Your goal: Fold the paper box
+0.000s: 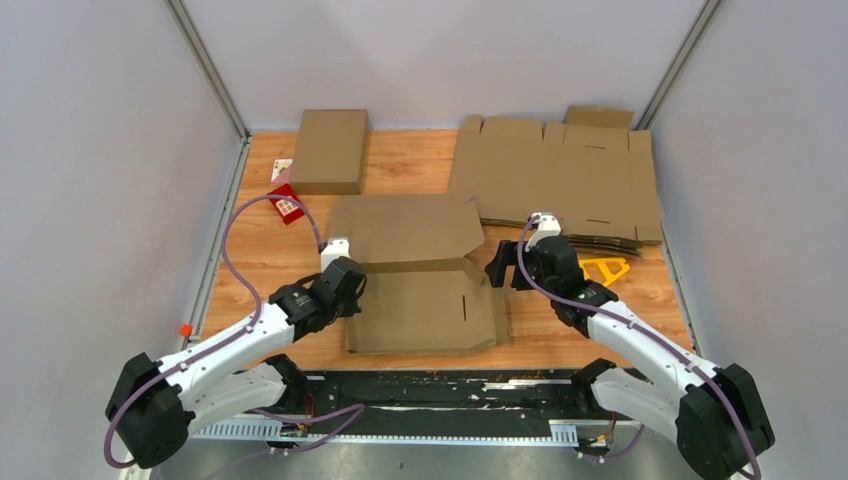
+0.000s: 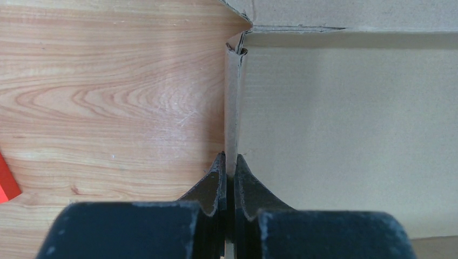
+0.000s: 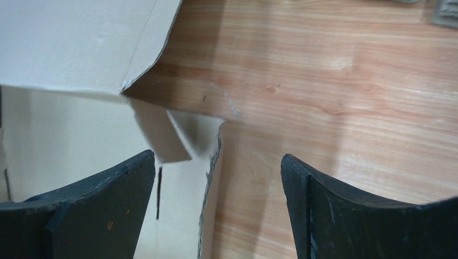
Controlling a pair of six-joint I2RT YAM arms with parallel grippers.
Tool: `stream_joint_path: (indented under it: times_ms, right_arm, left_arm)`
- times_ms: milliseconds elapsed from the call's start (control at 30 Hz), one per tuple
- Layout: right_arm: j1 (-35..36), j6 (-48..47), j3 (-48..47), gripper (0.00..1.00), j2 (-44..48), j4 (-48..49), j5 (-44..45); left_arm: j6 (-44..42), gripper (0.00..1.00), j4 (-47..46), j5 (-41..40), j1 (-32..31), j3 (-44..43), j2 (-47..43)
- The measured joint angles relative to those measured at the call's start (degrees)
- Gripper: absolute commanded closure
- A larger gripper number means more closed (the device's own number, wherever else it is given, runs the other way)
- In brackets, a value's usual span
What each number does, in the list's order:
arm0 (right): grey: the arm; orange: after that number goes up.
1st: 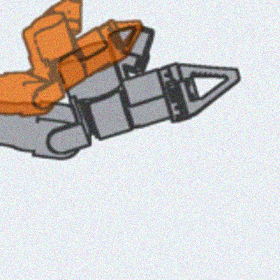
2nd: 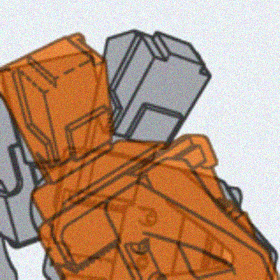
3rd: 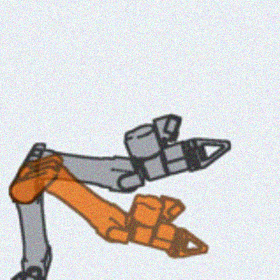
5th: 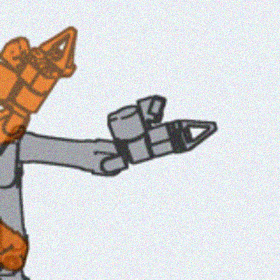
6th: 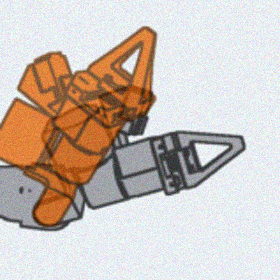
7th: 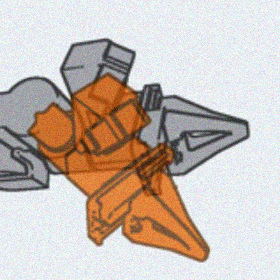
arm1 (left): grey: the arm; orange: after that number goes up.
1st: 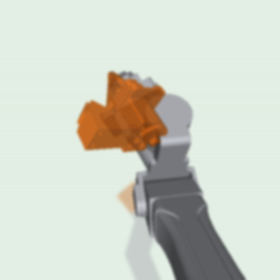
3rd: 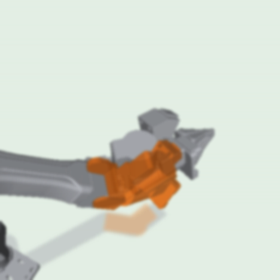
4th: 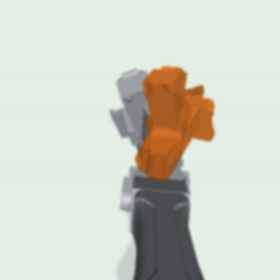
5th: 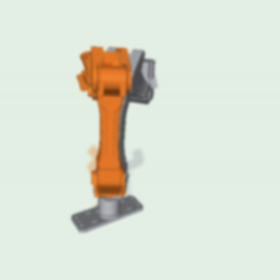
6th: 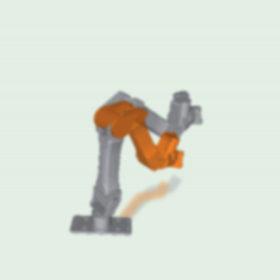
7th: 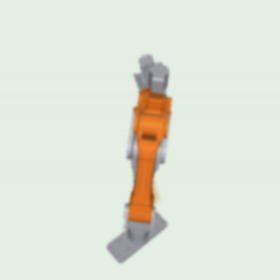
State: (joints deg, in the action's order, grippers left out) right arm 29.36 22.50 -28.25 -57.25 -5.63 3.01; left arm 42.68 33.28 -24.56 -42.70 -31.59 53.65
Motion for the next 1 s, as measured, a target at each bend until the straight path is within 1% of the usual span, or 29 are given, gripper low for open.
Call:
stream_joint_path:
  times_ms: [167, 300, 467, 567, 600, 633, 667, 733, 767, 800, 1000]
  right_arm:
    - [0.0, 1.01, -0.04, 0.2, 2.08, -3.08, -4.9]
    - [0.0, 2.62, -0.04, 0.27, 3.98, -5.92, -8.35]
    - [0.0, 3.8, 0.09, 0.41, 3.82, -10.1, -10.34]
    - [0.0, 4.26, 0.09, 0.54, 2.4, -11.37, -11.3]
    - [0.0, 4.44, 0.13, 0.62, 1.73, -11.54, -11.82]
    - [0.0, 4.42, 0.13, 0.74, 1.18, -11.67, -12.28]
    - [0.0, 4.61, 0.13, 0.81, 0.52, -11.69, -12.9]
    - [0.0, 4.52, 0.13, 0.95, -0.04, -11.74, -13.84]
    - [0.0, 4.52, 0.13, 0.99, -0.07, -11.87, -14.19]
    - [0.0, 4.5, 0.02, 1.0, 0.02, -12.13, -14.27]
    - [-0.31, 4.42, -1.7, 0.99, 1.4, -14.71, -15.47]
  left_arm:
    - [0.11, 0.99, -1.2, -0.42, 0.0, 0.02, 1.79]
    - [0.68, 0.99, -1.49, -0.68, 0.0, 0.04, 2.73]
    - [0.98, 0.98, -1.9, -0.79, -0.02, 0.04, 3.43]
    - [1.42, 0.98, -1.99, -0.81, 0.0, 0.04, 3.48]
    - [1.6, 0.98, -2.03, -0.81, -0.02, 0.04, 3.5]
    - [1.77, 0.98, -2.08, -0.81, -0.02, 0.04, 3.56]
    - [1.92, 0.98, -2.23, -0.81, -0.02, 0.04, 3.69]
    - [2.03, 0.98, -2.45, -0.72, -0.02, 0.04, 4.11]
    - [2.12, 0.98, -2.58, -0.63, -0.02, 0.04, 4.42]
    - [2.14, 0.98, -2.67, -0.57, 0.0, 0.04, 4.76]
    - [2.14, 0.99, -2.69, -0.61, 0.11, 0.04, 6.16]
